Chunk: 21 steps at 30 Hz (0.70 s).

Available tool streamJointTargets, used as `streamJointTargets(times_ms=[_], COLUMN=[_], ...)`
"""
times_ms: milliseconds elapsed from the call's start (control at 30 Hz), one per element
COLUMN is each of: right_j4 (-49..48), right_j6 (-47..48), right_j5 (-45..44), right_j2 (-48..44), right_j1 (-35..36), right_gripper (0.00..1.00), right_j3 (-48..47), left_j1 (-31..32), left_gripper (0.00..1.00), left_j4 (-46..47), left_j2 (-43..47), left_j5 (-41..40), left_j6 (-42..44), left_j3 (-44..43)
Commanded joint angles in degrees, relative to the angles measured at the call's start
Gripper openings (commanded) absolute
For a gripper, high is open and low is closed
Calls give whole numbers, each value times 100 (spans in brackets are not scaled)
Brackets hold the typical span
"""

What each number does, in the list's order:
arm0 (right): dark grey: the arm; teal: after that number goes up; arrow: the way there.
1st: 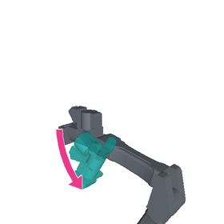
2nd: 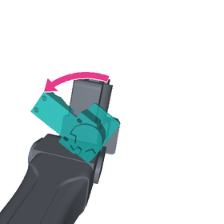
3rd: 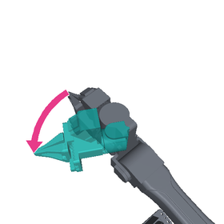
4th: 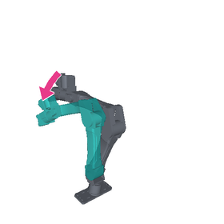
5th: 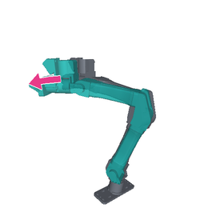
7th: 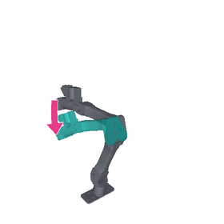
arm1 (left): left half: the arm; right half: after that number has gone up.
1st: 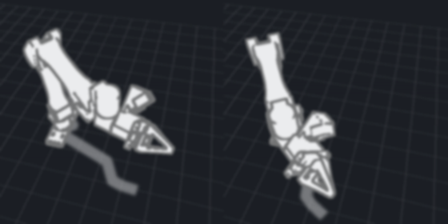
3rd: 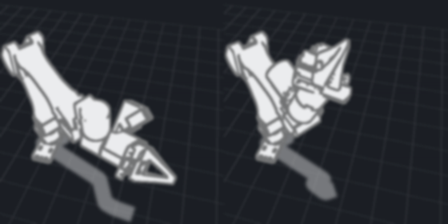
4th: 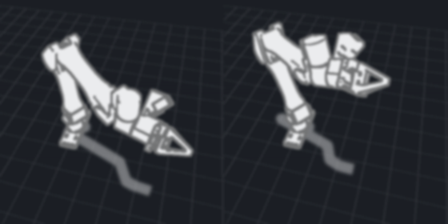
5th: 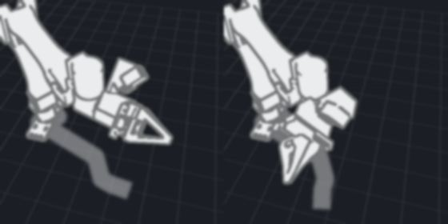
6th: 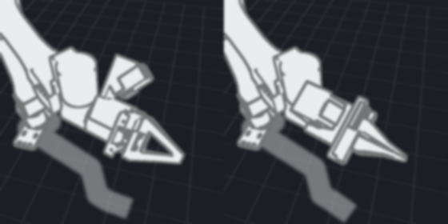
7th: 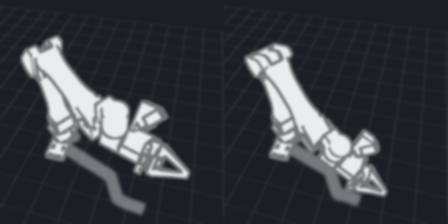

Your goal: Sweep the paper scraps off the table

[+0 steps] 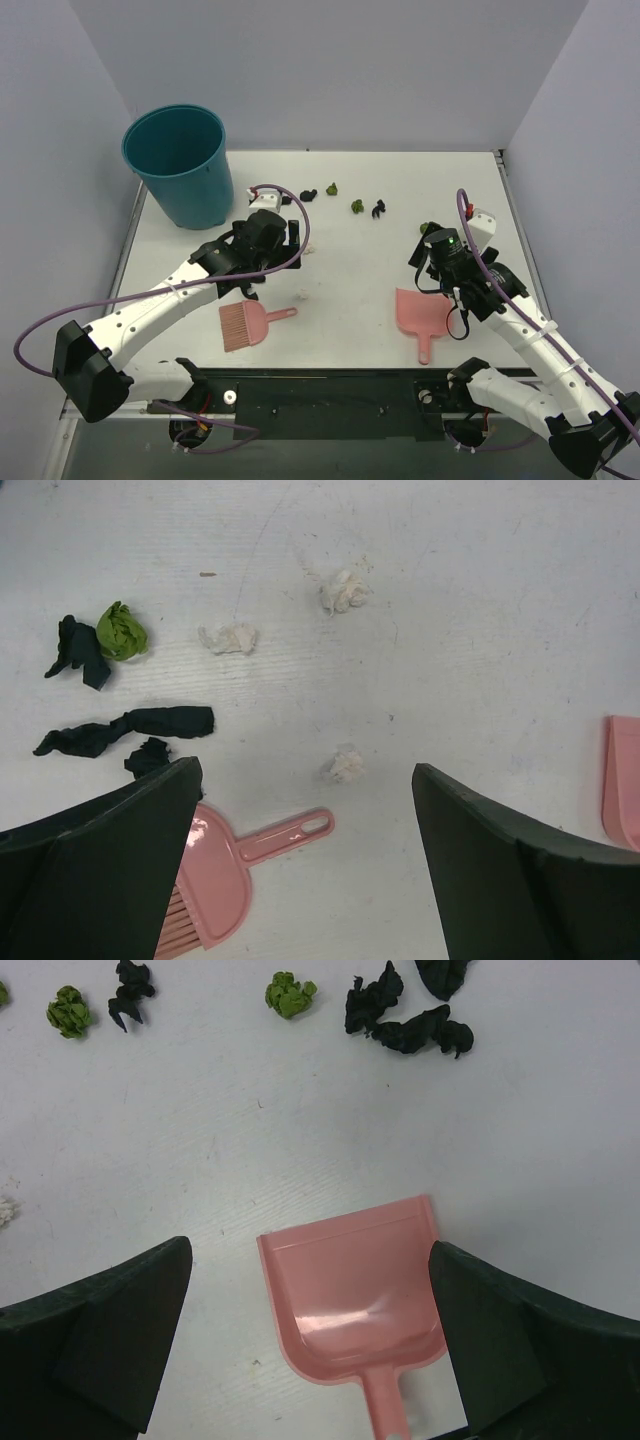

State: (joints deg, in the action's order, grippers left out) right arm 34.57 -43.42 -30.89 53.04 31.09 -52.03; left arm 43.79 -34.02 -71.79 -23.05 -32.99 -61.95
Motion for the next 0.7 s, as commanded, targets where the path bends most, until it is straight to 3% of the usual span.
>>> streamJointTargets(times_ms=[0,433,667], right_j4=[138,489,788], right_j6=[62,-26,-351], right_j5=[-206,-215,478], right_j2=[-74,-83,-171], right_j1=[-33,-24,-33], right_gripper=[100,100,99], right_j3=[70,35,368], left_j1=[16,7,-28], left_gripper=[98,98,98], left_j4=[80,141,133], left_j2=[-28,-107,-221], left_j5=[11,143,266], left_j6=[-111,-155,-216], left_j3=[-185,-203,-168])
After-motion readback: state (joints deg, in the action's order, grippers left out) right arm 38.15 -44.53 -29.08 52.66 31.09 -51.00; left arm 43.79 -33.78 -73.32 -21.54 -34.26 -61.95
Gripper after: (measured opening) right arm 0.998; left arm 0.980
